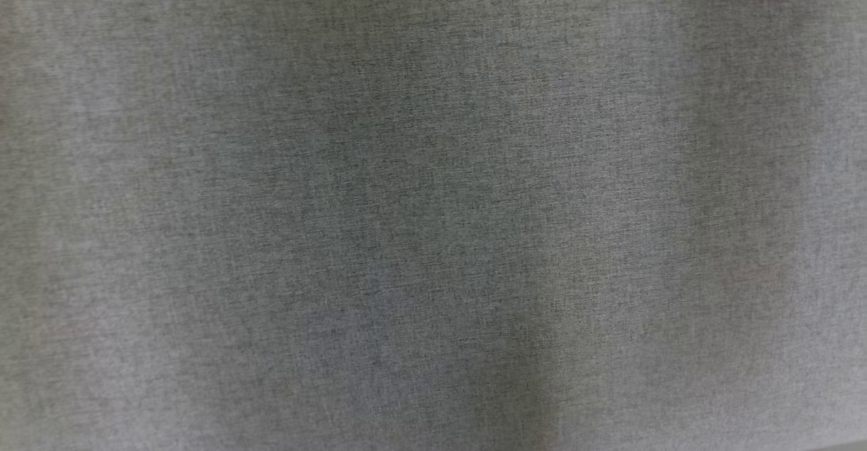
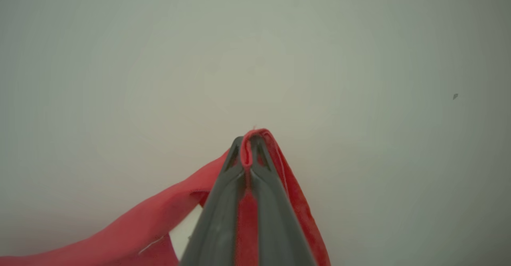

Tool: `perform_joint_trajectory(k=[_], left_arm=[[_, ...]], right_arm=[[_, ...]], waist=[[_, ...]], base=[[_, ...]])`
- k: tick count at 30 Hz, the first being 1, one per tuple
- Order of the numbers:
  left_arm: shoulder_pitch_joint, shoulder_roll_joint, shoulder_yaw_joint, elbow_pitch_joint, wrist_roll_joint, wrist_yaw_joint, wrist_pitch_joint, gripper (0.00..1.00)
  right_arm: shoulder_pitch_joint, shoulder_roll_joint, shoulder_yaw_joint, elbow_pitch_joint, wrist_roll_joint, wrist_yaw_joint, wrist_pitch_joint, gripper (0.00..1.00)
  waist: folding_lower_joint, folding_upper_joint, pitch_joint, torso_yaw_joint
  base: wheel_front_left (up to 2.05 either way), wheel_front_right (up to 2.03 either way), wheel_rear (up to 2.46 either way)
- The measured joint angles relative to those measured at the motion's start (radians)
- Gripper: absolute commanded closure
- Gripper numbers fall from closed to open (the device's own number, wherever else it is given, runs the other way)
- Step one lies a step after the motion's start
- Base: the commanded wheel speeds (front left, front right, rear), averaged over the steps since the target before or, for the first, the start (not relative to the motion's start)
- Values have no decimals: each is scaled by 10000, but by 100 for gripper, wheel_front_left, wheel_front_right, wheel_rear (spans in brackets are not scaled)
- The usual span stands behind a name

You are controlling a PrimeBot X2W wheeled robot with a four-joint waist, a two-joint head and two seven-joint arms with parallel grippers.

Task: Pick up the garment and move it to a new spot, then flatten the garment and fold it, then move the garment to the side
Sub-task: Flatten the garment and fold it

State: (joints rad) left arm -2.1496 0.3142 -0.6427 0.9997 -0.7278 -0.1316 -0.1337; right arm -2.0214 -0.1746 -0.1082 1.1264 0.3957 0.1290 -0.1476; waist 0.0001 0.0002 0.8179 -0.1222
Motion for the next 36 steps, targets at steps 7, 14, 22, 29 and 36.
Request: perform_joint_trajectory(k=[7, 14, 22, 29, 36], left_arm=[[1755, 533, -82, -1124, -1312, 0, -826, 100], [4684, 1229, 125, -2872, -2174, 2, -1193, 100], [9187, 1793, 360, -5900, -2127, 1271, -1267, 100], [13373, 1845, 1398, -8784, -2050, 2502, -1287, 100], [17483, 1141, 2017, -10475, -1755, 2995, -1287, 100]], right_arm=[[1157, 123, 598, -543, 757, 0, 6, 100], [3902, 257, 1641, -1950, 2157, 0, 107, 100], [8091, -295, 2922, -4305, 3388, 0, 301, 100], [11477, -587, 3164, -6086, 4128, 0, 499, 100], [15326, -732, 2169, -7436, 4581, 0, 709, 100]], waist=[[-1, 0, -292, 226], [-3, -2, -1146, 333], [-4, -3, -2447, 434], [-6, -4, -3592, 464], [-6, -4, -4811, 600]], base=[[0, 0, 0], [0, 0, 0], [0, 0, 0], [0, 0, 0], [0, 0, 0]])
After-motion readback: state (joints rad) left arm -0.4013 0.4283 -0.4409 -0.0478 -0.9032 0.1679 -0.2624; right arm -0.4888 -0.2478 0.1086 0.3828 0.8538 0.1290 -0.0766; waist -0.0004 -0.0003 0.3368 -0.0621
